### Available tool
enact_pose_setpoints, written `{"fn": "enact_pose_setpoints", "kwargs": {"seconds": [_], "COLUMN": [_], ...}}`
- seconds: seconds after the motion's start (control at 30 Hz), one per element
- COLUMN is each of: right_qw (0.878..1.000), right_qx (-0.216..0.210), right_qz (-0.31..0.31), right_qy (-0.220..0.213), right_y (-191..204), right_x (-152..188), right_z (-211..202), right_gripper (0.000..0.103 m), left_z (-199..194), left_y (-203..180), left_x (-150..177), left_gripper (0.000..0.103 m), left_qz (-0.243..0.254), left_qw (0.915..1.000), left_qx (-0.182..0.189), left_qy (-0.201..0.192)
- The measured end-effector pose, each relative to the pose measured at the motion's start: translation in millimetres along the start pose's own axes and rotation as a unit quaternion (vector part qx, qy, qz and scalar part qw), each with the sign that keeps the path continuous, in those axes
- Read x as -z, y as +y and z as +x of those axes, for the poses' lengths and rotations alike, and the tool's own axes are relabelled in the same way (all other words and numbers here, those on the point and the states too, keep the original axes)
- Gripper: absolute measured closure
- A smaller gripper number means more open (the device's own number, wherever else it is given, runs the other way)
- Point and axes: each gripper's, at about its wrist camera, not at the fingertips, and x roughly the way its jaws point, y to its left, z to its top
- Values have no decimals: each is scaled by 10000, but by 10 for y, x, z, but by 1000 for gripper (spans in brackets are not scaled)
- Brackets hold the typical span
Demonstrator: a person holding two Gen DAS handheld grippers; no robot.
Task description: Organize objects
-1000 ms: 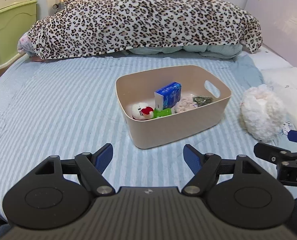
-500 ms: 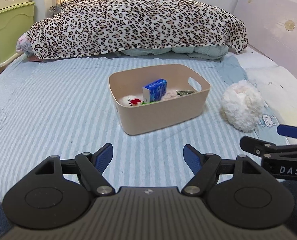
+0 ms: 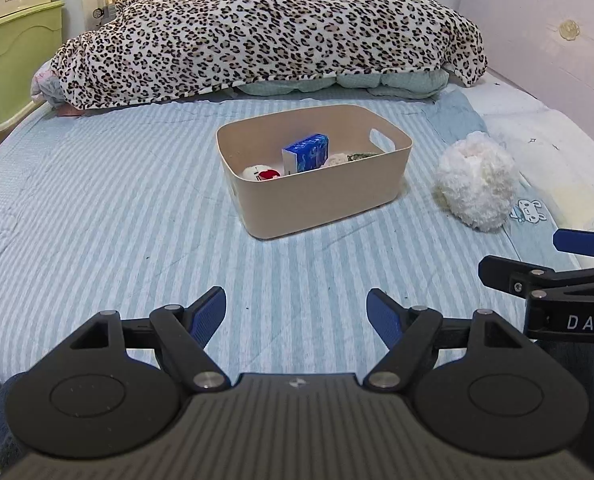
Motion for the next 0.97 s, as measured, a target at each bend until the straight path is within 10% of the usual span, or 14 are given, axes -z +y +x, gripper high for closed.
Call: {"fn": "enact_pose_setpoints", "kwargs": {"seconds": [0.97], "right_qw": [9994], "right_qx": [-94], "right_qz": [290], "right_qy": [176], "right_y": [-145], "right_x": [50], "right_z": [128], "right_gripper": [0], "left_z": [6], "left_y": [18], "left_x": [-35], "left_gripper": [18], "left_qz": [-45], "left_qw": [9999], "left_qx": [102], "left_qy": [121]}}
